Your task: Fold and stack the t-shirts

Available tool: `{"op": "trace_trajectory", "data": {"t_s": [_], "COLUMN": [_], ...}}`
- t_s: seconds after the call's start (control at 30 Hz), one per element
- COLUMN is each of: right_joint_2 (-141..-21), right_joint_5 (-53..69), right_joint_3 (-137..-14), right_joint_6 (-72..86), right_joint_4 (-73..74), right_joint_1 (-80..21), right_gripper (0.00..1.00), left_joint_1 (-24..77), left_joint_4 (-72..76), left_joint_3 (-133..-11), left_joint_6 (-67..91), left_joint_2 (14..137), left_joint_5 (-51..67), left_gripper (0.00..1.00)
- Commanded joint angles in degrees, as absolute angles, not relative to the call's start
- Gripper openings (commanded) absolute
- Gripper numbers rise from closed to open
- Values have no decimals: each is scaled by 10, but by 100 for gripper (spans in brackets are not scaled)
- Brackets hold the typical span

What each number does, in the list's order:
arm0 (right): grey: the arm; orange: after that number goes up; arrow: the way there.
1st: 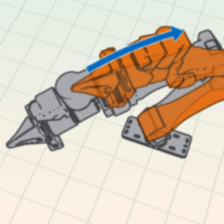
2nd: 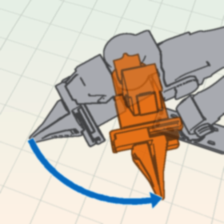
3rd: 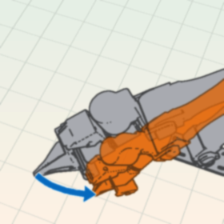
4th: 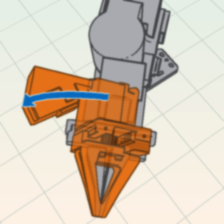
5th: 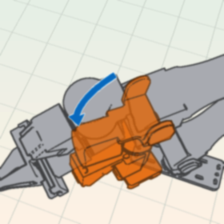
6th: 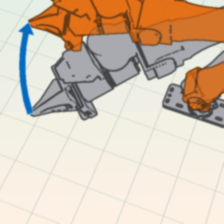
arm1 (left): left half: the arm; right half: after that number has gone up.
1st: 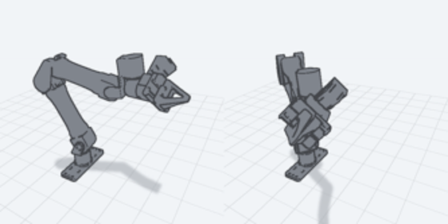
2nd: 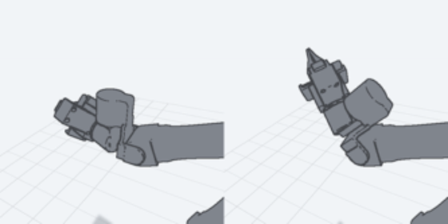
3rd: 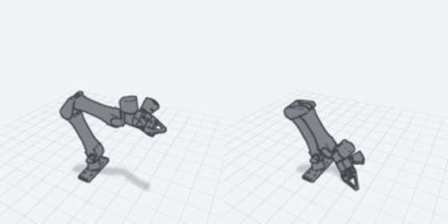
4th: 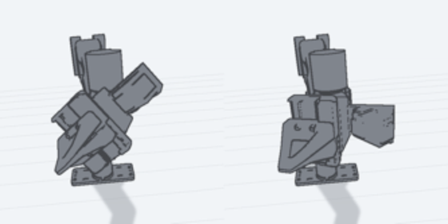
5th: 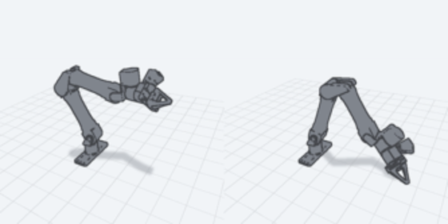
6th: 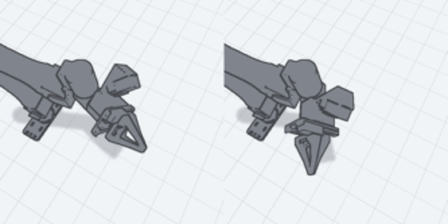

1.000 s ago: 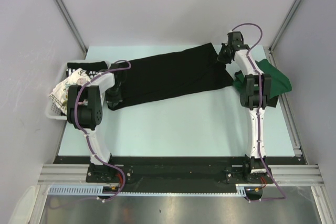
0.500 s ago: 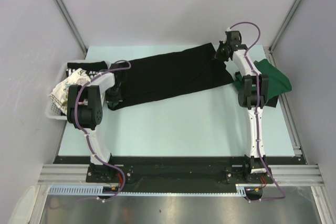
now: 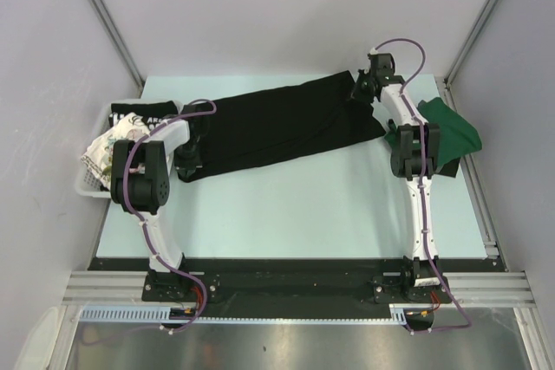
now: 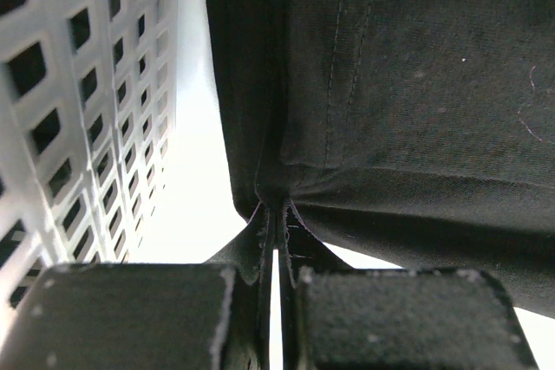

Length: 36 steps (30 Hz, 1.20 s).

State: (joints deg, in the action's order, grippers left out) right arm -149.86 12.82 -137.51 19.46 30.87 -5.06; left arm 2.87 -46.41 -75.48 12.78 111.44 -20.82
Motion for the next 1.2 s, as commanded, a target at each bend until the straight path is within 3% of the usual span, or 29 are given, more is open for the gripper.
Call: {"op": "trace_trajectory", "data": {"t_s": [0.0, 0.07, 0.1, 0.13, 0.23, 0.6, 0.77, 0.87, 1.17], "right_joint_2": [-1519, -1524, -1525, -1524, -1524, -1458, -1365, -1312, -1265], "right_joint_5": [134, 130, 127, 124, 128, 115, 31, 0, -6], "right_joint_3": [-1398, -1397, -1393, -1391, -1390, -1412, -1369, -1272, -1093], "right_joint_6": [191, 187, 186, 183, 180, 164, 122, 102, 83], "right_joint_4": [291, 294, 295, 295, 293, 294, 315, 306, 291], "right_joint_1": [-51, -50, -50, -50, -49, -44, -51, -51, -26], "right_gripper": [0, 7, 26, 35, 46, 53, 70, 79, 73], "left_joint_1": [18, 18, 18, 18, 18, 18, 18, 18, 18], "left_joint_4": [-475, -475, -474, -474, -474, -474, -472, -472, -472], "left_joint_3": [-771, -771, -771, -770, -768, -770, -769, -772, -770], "left_joint_6": [120, 119, 120, 120, 119, 119, 120, 121, 121], "left_joint_2": [1123, 1122, 1121, 1121, 1121, 1121, 1120, 1116, 1109], "left_joint_5": [-222, -222, -222, -222, -222, -219, -217, -217, -214], "left_gripper": [0, 0, 0, 0, 0, 0, 0, 0, 0]}}
